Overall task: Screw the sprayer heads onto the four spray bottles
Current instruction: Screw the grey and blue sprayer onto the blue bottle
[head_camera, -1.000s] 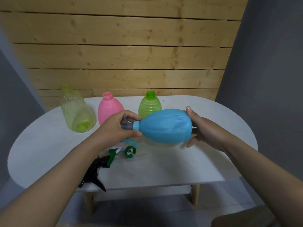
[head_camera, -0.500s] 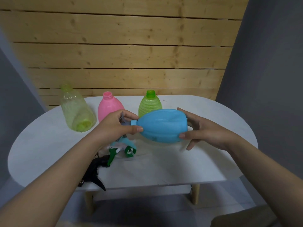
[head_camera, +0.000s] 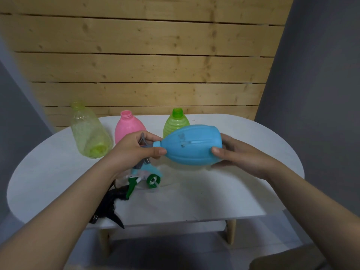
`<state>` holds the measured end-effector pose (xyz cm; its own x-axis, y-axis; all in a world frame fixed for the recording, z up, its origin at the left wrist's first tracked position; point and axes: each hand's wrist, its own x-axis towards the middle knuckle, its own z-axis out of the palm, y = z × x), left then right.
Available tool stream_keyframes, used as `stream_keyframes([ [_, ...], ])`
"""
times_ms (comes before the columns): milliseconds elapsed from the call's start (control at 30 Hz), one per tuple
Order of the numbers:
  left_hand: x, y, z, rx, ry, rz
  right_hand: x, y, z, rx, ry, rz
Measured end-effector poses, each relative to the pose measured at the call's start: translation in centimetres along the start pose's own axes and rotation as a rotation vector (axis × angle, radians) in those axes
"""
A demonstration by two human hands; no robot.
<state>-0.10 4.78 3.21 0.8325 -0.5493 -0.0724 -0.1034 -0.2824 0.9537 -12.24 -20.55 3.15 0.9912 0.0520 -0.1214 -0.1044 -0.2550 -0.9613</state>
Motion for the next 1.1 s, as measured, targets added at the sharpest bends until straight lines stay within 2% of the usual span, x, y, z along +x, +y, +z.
stream_keyframes([
  [167,-0.1,0.1,-0.2,0.083,-0.037,-0.01,0.2,-0.2,0.1,0.075,0.073,-0.005],
  [600,-0.3,0.9,0.4,0.124,0.025,0.191,0.0,-0.2,-0.4,0.101,0.059,0.057],
  [667,-0.2,0.9,0.5,0.165,0.027,0.193,-0.2,-0.2,-0.3,-0.043,0.113,0.035],
  [733,-0.1,1.0,0.9,0.211,0.011,0.205,-0.4,-0.5,0.1,-0.298,0.164,-0.037],
  [800,-0.1,1.1,1.7,0.222,-0.011,0.238,-0.4,-1.0,1.0,-0.541,0.151,-0.115],
  [900,0.1,1.3,2.8,0.227,-0.037,0.295,-0.1,-1.2,2.3,-0.822,0.158,-0.137],
  [967,0.4,1.4,3.2,0.237,-0.033,0.329,0.1,-1.2,2.3,-0.845,0.17,-0.128],
  [1100,1.1,1.8,3.1,0.199,0.068,0.391,0.5,-0.8,0.6,-0.6,0.2,-0.09],
])
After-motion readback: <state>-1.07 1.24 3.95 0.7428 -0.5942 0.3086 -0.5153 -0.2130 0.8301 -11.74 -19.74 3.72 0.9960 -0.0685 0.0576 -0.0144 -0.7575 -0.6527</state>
